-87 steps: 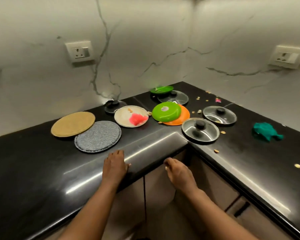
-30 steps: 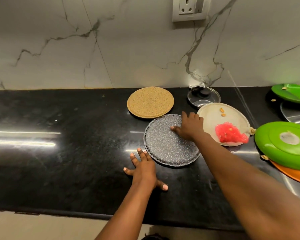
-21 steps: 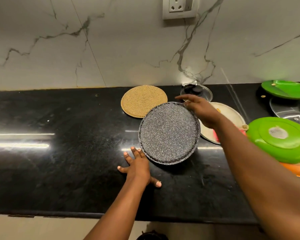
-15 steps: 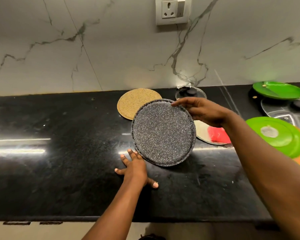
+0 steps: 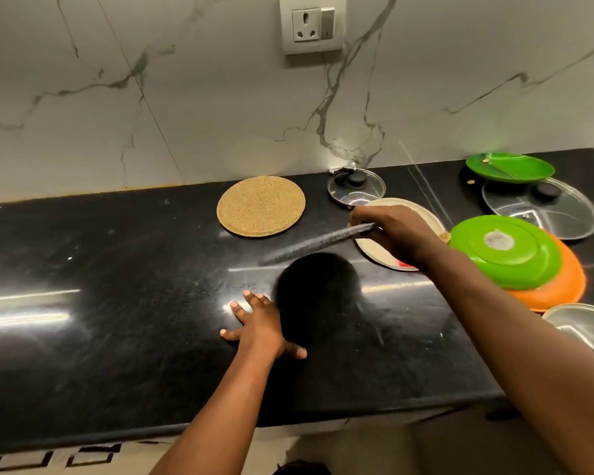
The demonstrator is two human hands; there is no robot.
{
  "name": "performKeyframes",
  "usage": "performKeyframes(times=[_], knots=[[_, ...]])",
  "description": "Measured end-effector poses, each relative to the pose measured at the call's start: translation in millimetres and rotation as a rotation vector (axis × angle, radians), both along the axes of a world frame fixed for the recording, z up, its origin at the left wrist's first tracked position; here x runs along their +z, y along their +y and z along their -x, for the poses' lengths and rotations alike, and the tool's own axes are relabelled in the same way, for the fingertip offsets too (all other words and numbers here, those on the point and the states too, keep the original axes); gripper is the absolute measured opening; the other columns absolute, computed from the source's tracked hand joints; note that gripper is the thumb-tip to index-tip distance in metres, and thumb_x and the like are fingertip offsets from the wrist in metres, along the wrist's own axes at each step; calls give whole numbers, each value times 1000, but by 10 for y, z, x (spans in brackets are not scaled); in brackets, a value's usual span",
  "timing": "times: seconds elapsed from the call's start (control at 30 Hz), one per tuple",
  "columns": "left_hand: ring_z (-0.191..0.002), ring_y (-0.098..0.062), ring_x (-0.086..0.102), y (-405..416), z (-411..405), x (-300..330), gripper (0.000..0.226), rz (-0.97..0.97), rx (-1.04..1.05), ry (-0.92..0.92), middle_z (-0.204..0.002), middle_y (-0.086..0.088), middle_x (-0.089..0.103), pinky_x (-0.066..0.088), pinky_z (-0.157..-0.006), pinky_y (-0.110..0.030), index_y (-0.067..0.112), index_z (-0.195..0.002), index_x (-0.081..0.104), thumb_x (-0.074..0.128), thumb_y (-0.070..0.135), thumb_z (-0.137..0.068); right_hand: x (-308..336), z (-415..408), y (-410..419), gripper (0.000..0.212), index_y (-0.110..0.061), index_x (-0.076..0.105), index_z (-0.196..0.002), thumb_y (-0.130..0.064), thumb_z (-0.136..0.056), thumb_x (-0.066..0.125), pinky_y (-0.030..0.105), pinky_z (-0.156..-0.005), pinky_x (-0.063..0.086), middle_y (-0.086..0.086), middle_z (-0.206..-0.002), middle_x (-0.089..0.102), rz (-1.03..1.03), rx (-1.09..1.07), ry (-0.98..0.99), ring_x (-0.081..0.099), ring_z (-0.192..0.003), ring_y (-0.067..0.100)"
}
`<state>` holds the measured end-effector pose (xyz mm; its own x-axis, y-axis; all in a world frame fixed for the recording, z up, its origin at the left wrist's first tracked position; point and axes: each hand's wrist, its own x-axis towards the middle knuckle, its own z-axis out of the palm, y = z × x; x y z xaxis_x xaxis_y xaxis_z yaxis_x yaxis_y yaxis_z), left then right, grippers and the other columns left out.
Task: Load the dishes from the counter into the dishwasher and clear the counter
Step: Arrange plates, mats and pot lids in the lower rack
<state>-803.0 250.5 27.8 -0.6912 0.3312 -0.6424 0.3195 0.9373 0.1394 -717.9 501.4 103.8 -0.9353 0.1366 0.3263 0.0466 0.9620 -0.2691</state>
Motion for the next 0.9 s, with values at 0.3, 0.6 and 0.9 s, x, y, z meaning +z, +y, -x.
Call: performKeyframes(times=[0.3, 0.6, 0.9], knots=[[-143, -45, -17, -21, -13, 34, 147, -24, -38, 31, -156, -14, -28, 15, -103, -77, 1, -150, -11, 88, 53, -54, -284, -854, -664, 19, -19, 67, -107, -21, -88, 70, 15, -72, 46, -22, -88, 65, 634, -355, 356, 57, -79, -15], [-142, -44, 12, -275, -219, -3, 116, -216, -138, 202, -156, -20, 14, 26, -101, -69, 0, -147, 22, 82, 55, -65, -375, -1946, -1907, 14, -20, 69, -94, -24, -83, 74, 10, -65, 45, -15, -77, 69, 687, -726, 480, 59, -70, -16], [-101, -37, 51, -966, -1523, -451, 36, -682, -723, 661, -103, -14, 55, 34, -101, -59, 9, -107, 54, 53, -9, -76, -706, -2987, -3474, 23, -4, 70, -106, -14, -85, 71, 3, -63, 41, -27, -74, 64, 638, -1036, 538, 59, -68, -17]])
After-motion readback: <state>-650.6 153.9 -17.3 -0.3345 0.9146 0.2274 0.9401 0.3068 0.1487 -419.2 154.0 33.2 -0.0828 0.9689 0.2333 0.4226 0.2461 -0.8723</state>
